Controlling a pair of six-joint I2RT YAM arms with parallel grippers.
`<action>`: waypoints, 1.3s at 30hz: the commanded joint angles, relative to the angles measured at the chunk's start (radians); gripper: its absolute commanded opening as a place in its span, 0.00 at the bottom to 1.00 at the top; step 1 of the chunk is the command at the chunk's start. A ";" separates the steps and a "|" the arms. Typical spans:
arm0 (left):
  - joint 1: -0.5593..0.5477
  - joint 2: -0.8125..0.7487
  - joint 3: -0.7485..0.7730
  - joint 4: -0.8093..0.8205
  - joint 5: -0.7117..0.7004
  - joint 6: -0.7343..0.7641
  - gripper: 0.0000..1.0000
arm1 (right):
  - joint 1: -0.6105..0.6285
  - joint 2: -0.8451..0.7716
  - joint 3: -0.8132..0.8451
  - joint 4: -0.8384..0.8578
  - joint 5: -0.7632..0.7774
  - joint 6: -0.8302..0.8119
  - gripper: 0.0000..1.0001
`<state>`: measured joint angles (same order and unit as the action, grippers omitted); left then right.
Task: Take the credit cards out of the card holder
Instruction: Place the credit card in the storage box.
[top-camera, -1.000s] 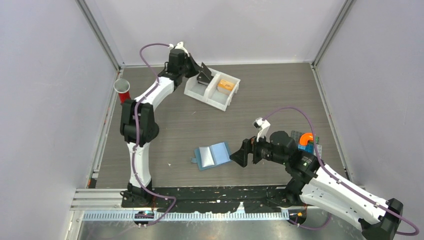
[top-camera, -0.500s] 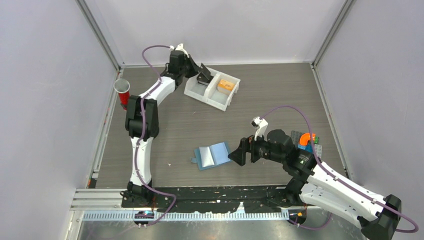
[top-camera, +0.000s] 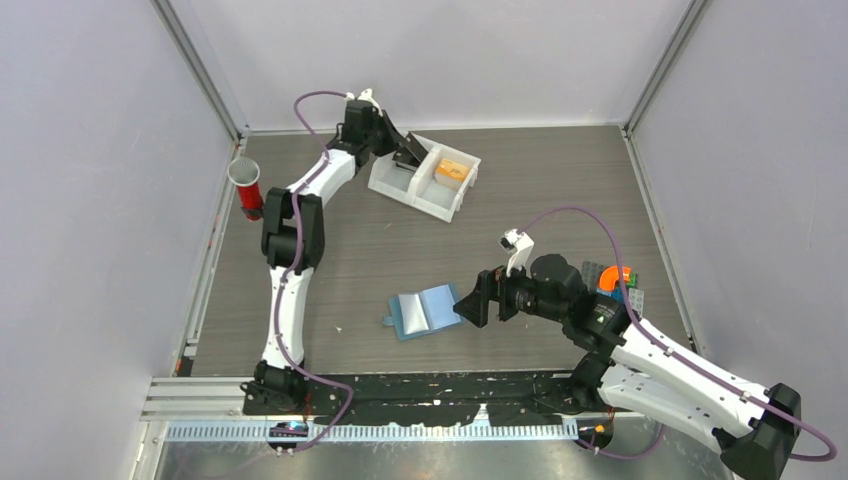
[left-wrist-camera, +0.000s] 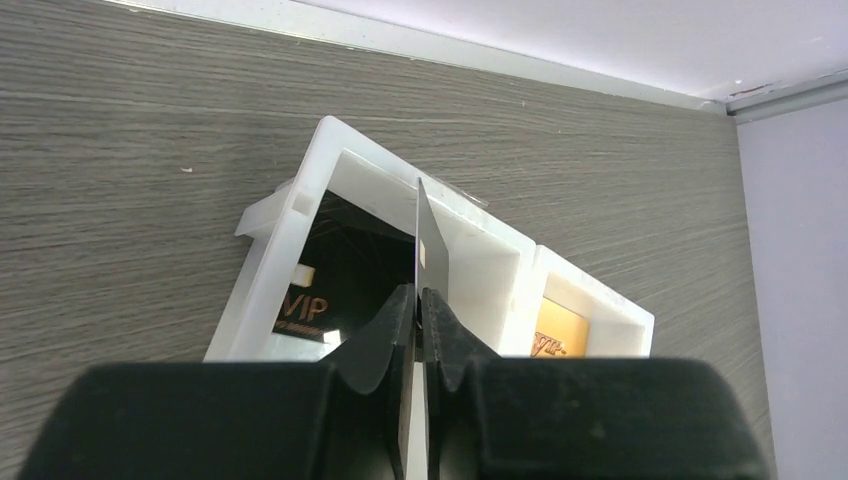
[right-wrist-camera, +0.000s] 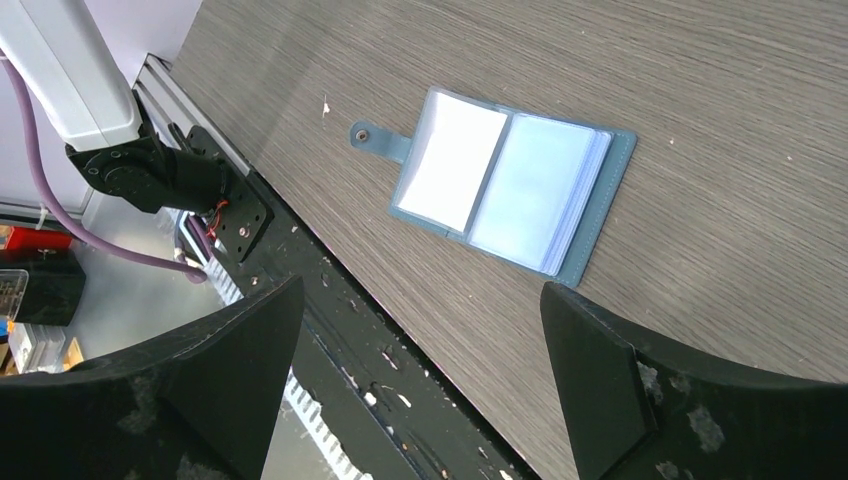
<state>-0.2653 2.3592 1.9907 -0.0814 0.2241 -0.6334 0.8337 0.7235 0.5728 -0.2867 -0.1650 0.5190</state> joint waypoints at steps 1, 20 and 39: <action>0.010 0.019 0.052 0.008 0.055 -0.031 0.11 | -0.004 0.007 0.053 0.019 0.026 0.010 0.96; 0.028 -0.135 0.043 -0.188 0.135 0.035 0.47 | -0.004 0.020 0.101 -0.063 0.105 0.020 0.96; -0.172 -0.849 -0.719 -0.530 0.137 0.176 0.53 | -0.004 0.021 -0.046 -0.058 0.107 0.099 1.00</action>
<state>-0.3847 1.6543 1.4410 -0.4721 0.3775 -0.4942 0.8337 0.7467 0.5674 -0.3756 -0.0502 0.5850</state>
